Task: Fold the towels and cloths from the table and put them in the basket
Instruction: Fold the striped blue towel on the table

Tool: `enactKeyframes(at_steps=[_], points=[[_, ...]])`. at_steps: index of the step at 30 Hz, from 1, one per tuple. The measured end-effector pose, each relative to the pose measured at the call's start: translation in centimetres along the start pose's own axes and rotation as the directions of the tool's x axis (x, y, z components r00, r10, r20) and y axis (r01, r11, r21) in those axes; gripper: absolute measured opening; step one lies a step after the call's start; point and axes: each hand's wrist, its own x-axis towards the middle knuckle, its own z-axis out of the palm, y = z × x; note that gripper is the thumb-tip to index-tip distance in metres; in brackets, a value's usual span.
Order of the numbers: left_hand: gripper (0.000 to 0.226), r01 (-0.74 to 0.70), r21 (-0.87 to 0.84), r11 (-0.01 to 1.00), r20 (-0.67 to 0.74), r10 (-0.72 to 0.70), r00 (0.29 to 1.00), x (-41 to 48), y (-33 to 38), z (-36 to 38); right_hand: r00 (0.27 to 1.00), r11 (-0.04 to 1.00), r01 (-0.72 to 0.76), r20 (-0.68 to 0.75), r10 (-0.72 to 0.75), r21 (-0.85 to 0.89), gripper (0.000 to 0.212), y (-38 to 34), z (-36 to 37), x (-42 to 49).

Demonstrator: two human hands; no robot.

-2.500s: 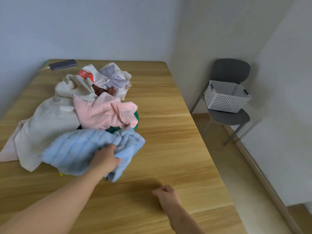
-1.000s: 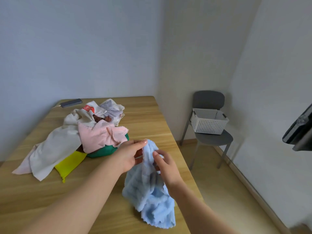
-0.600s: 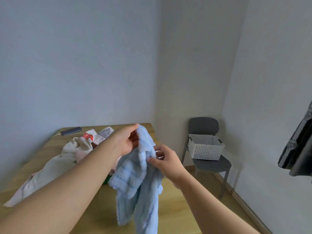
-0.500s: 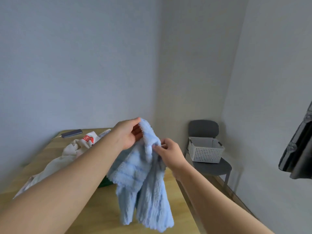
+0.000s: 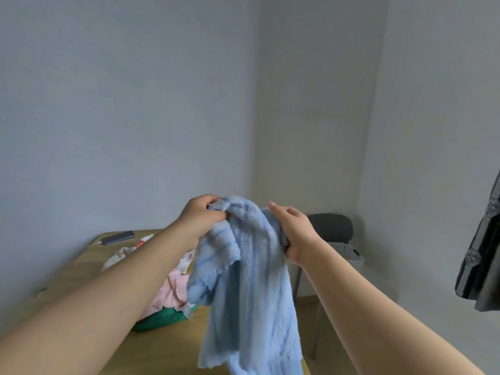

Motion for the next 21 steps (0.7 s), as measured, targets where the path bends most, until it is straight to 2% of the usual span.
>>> enactKeyframes(at_steps=[2, 4, 6, 8, 10, 12, 15, 16, 17, 19, 21], points=[[0.02, -0.004, 0.155, 0.988, -0.126, 0.024, 0.992, 0.4, -0.3, 0.1, 1.0, 0.993, 0.01, 0.02, -0.013, 0.117, 0.023, 0.2, -0.3, 0.2], [0.026, -0.047, 0.341, 0.939, -0.195, 0.119, 0.974, 0.0, -0.4, 1.0, 0.999, 0.968, 0.022, 0.037, -0.032, 0.249, 0.023, 0.1, -0.1, 0.1], [0.026, -0.124, 0.302, 0.945, -0.116, 0.165, 0.979, -0.6, -0.4, 2.2, 0.998, 0.946, 0.022, 0.045, -0.039, 0.325, 0.019, 0.1, 0.2, 0.0], [0.017, -0.111, 0.126, 0.986, 0.118, 0.096, 0.988, -1.6, 0.0, 2.9, 0.997, 0.944, 0.014, 0.061, -0.037, 0.33, 0.016, 0.3, 0.6, 0.0], [0.02, -0.091, 0.069, 0.993, 0.334, 0.063, 0.94, -2.2, -0.3, 3.1, 0.998, 0.955, 0.018, 0.057, -0.036, 0.296, 0.017, 0.6, 0.9, 0.2], [0.031, -0.115, 0.154, 0.981, 0.348, 0.056, 0.936, -2.1, -1.1, 2.9, 0.999, 0.963, 0.031, 0.034, -0.041, 0.268, 0.017, 0.8, 1.2, 0.4], [0.016, -0.12, 0.361, 0.925, 0.194, 0.051, 0.98, -1.6, -2.1, 2.6, 0.997, 0.96, 0.038, 0.053, -0.054, 0.278, 0.015, 0.9, 1.2, 0.5], [0.016, -0.098, 0.352, 0.931, 0.155, 0.045, 0.987, -1.5, -2.2, 2.4, 0.996, 0.961, 0.042, 0.067, -0.063, 0.273, 0.015, 0.9, 1.2, 0.5], [0.022, -0.037, 0.268, 0.963, 0.115, 0.006, 0.993, -1.4, -2.3, 2.2, 0.995, 0.971, 0.061, 0.066, -0.079, 0.232, 0.016, 1.0, 1.1, 0.6], [0.032, 0.112, -0.012, 0.994, 0.086, -0.111, 0.99, -1.4, -1.8, 2.1, 0.99, 0.991, 0.136, 0.024, -0.136, 0.014, 0.022, 1.6, 0.9, 0.6], [0.033, 0.17, -0.173, 0.97, 0.105, -0.153, 0.983, -1.3, -1.2, 2.0, 0.98, 0.955, 0.197, 0.008, -0.2, -0.221, 0.03, 2.6, 0.8, 0.6]])
